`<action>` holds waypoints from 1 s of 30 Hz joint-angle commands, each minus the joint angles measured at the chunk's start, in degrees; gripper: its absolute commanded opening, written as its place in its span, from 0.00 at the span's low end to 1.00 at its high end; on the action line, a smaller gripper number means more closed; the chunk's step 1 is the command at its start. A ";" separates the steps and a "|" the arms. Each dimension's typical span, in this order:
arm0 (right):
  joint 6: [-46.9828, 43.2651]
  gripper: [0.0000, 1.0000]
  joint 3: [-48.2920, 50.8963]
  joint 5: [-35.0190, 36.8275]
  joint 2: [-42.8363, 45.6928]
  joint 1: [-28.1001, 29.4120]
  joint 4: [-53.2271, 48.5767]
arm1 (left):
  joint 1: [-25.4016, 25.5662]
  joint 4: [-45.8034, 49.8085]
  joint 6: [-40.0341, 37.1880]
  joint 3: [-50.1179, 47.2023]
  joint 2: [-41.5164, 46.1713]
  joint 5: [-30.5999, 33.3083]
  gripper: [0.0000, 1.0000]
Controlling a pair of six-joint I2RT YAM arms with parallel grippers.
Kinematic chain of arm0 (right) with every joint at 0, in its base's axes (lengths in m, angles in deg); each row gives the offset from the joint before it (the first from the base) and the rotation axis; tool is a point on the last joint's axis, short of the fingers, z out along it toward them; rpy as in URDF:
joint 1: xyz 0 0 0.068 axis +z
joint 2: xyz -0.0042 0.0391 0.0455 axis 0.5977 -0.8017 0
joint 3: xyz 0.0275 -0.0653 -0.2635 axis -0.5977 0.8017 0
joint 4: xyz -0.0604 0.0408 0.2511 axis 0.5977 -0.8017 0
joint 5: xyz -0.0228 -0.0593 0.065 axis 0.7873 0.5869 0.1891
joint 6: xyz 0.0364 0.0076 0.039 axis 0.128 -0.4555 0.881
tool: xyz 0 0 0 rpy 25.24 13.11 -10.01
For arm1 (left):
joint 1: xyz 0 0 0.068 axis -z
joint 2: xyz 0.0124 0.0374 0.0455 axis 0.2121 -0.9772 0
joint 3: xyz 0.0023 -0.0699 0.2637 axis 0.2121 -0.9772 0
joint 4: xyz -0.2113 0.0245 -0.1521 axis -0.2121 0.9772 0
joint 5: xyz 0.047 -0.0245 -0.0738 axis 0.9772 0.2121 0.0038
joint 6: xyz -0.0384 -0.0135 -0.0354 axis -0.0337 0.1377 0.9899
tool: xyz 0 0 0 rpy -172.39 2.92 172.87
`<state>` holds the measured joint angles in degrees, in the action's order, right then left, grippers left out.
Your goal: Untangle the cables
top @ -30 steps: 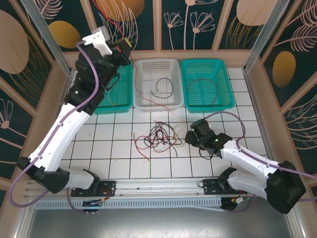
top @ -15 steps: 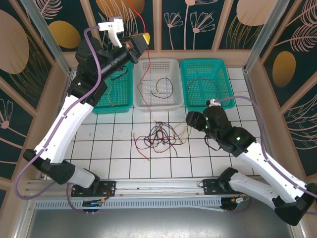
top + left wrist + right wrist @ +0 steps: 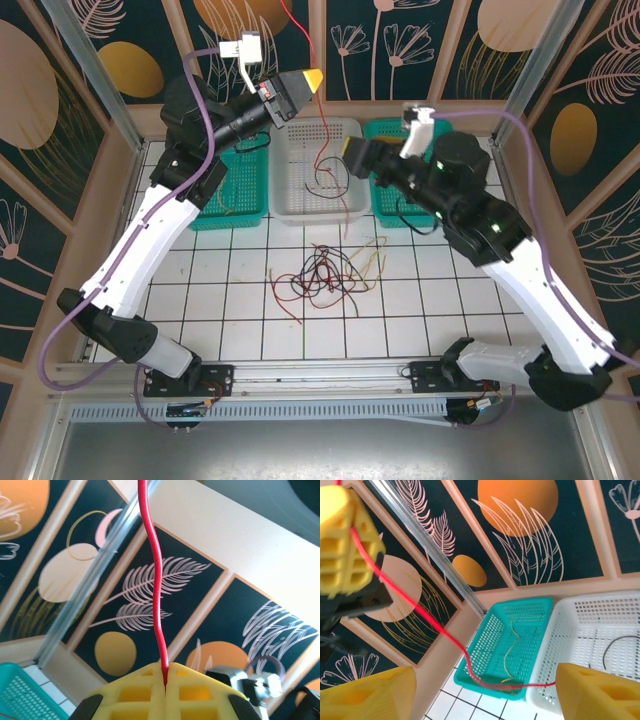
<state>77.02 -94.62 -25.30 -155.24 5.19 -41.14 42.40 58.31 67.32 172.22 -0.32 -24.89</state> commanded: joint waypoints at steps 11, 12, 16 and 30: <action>-2.32 0.50 -3.26 -6.44 -8.47 -0.83 4.56 | -0.01 -8.32 5.90 -3.74 0.49 -4.91 0.00; -2.24 0.49 -3.12 -6.48 -8.72 -0.82 4.55 | -0.01 -8.49 6.02 -4.01 0.51 -5.00 0.00; -1.41 0.56 -0.52 -8.25 -7.76 -0.84 7.14 | -0.01 -8.88 6.10 -5.46 1.01 -4.77 0.00; 0.96 0.60 5.59 -11.88 -5.31 -1.20 13.60 | -0.01 -8.51 5.00 -6.66 1.53 -4.50 0.00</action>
<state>77.00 -89.90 -35.38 -161.58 4.25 -31.59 42.40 51.62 72.80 166.21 -0.30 -28.89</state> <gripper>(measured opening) 0.604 0.049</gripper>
